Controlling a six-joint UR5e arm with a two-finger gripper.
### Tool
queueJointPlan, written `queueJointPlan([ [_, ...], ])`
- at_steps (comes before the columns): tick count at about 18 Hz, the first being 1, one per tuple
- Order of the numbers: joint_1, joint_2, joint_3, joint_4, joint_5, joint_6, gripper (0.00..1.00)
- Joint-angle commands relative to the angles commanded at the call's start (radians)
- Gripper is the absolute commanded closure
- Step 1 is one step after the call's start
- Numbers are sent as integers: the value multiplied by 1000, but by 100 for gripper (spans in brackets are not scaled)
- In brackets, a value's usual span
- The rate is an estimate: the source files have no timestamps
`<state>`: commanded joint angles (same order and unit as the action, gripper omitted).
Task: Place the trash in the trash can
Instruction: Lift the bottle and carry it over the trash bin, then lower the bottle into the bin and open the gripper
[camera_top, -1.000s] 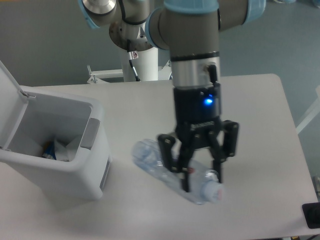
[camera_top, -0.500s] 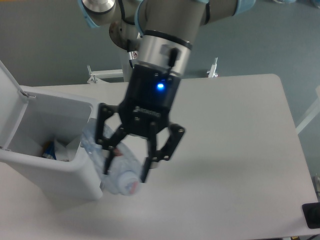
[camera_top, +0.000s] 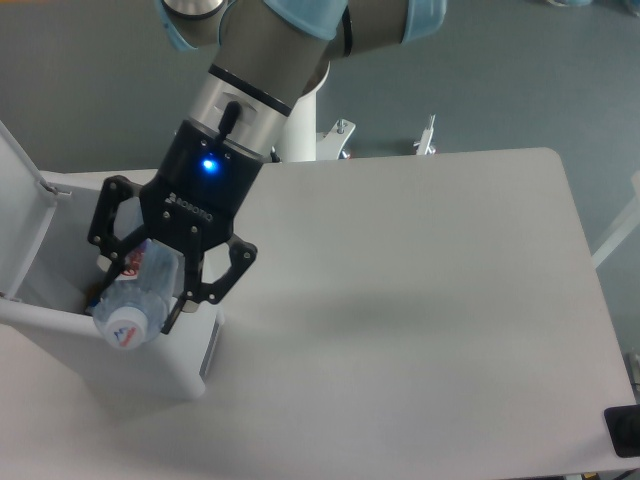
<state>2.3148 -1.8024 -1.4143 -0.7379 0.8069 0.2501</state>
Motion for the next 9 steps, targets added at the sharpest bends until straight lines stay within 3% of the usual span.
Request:
queueJointPlan([
  [9, -26, -49, 2, 35, 0, 5, 79],
])
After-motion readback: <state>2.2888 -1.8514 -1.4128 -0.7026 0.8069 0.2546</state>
